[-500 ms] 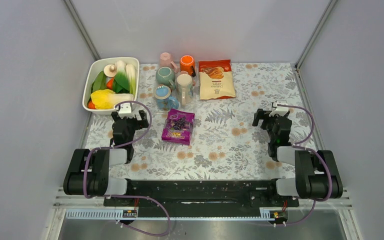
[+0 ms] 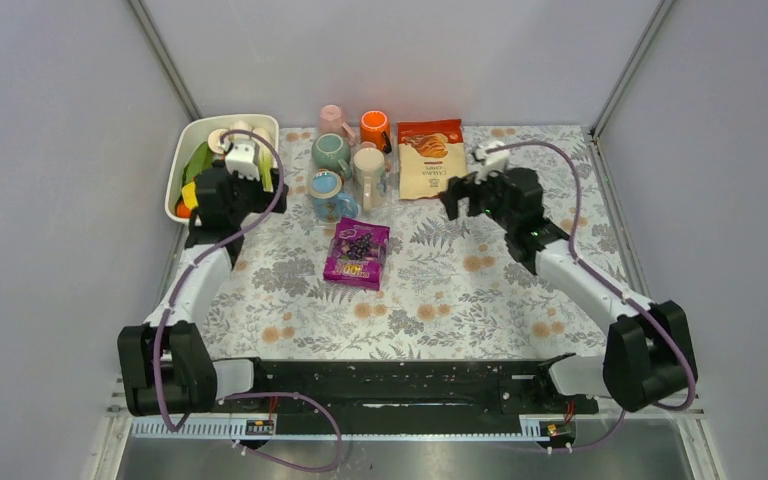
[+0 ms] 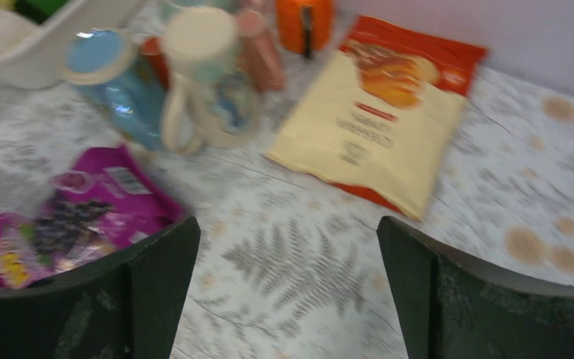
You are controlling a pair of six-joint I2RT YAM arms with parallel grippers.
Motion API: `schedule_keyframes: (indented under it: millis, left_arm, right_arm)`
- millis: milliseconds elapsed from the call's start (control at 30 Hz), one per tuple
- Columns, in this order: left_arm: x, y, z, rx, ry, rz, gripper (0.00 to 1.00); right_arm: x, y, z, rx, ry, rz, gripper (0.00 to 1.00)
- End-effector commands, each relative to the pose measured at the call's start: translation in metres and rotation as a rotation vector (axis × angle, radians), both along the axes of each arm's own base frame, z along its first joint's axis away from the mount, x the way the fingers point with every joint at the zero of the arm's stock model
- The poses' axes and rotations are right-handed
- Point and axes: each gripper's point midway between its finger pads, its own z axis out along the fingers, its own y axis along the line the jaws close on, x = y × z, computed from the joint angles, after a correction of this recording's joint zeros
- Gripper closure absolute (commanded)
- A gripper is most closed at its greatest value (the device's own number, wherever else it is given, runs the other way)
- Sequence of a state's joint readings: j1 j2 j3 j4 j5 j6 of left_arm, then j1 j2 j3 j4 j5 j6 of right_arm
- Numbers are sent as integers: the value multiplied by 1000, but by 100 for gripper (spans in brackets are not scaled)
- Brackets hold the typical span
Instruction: Turn the mug right side up
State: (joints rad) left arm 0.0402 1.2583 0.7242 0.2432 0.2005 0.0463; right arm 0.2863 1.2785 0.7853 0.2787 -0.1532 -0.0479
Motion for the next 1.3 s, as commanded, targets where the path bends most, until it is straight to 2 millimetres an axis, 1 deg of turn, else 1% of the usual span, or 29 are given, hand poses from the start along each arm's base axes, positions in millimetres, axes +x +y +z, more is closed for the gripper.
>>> schedule_keyframes:
  millis: [0,67,100,133,167,200,233,267,333,367,400,467,533,667,700,767,867,933,1000,1033,1067,1100,1133,1167,1200,1233,1267]
  left_arm:
    - [-47,-12,14,4,251,-176,1]
    - [-54,-16,29,0,276,-209,1]
    - [-58,-18,32,-9,296,-221,1]
    - [-58,-19,35,-20,310,-226,1]
    - [-59,-21,37,-32,330,-230,1]
    - [-59,-22,36,-42,350,-233,1]
    - [-58,-22,33,-50,371,-234,1]
    - [-58,-23,32,-54,382,-240,1]
    - [-58,-23,27,-56,400,-241,1]
    - [-57,-23,26,-58,405,-242,1]
    - [-57,-23,25,-61,410,-243,1]
    - [-57,-24,23,-62,415,-248,1]
    - [-57,-24,22,-60,419,-248,1]
    - [-55,-24,18,-64,431,-246,1]
    - [-54,-24,18,-66,434,-246,1]
    - [-55,-24,16,-68,439,-246,1]
    - [-56,-24,16,-67,439,-249,1]
    - [-56,-24,15,-67,439,-252,1]
    - [-57,-26,14,-71,442,-259,1]
    - [-57,-26,13,-72,443,-263,1]
    - [-57,-27,13,-73,443,-264,1]
    - [-57,-26,13,-70,441,-264,1]
    - [-57,-26,13,-68,441,-263,1]
    - [-57,-25,13,-66,441,-259,1]
    - [-56,-25,12,-65,443,-259,1]
    - [-57,-25,12,-64,445,-259,1]
    - [-57,-25,13,-63,442,-260,1]
  right_arm:
    - [-18,103,17,-56,75,305,1]
    - [-15,143,27,-53,64,379,1]
    - [-11,159,28,-54,61,402,2]
    - [-7,176,31,-50,59,419,5]
    - [-2,189,28,-56,73,431,10]
    - [4,204,29,-56,75,450,13]
    - [4,213,20,-76,113,474,19]
    - [6,226,16,-82,122,501,24]
    - [10,247,10,-95,129,548,30]
    - [12,255,5,-104,134,564,33]
    - [17,264,7,-104,125,572,34]
    - [24,275,-3,-119,148,583,35]
    - [32,283,-16,-131,175,582,35]
    - [39,299,-42,-149,220,607,36]
    - [39,302,-56,-165,244,613,37]
    - [39,306,-72,-197,280,613,40]
    - [47,306,-91,-230,312,581,42]
    - [55,304,-101,-271,336,535,46]
    - [58,302,-110,-327,374,502,47]
    - [59,303,-112,-344,379,496,47]
    - [61,306,-108,-350,370,495,49]
    - [60,308,-111,-365,371,493,51]
    - [59,309,-112,-379,365,486,55]
    - [58,310,-114,-393,358,488,61]
    - [57,312,-113,-397,352,491,75]
    - [56,312,-113,-393,356,489,85]
    - [55,313,-112,-385,360,490,93]
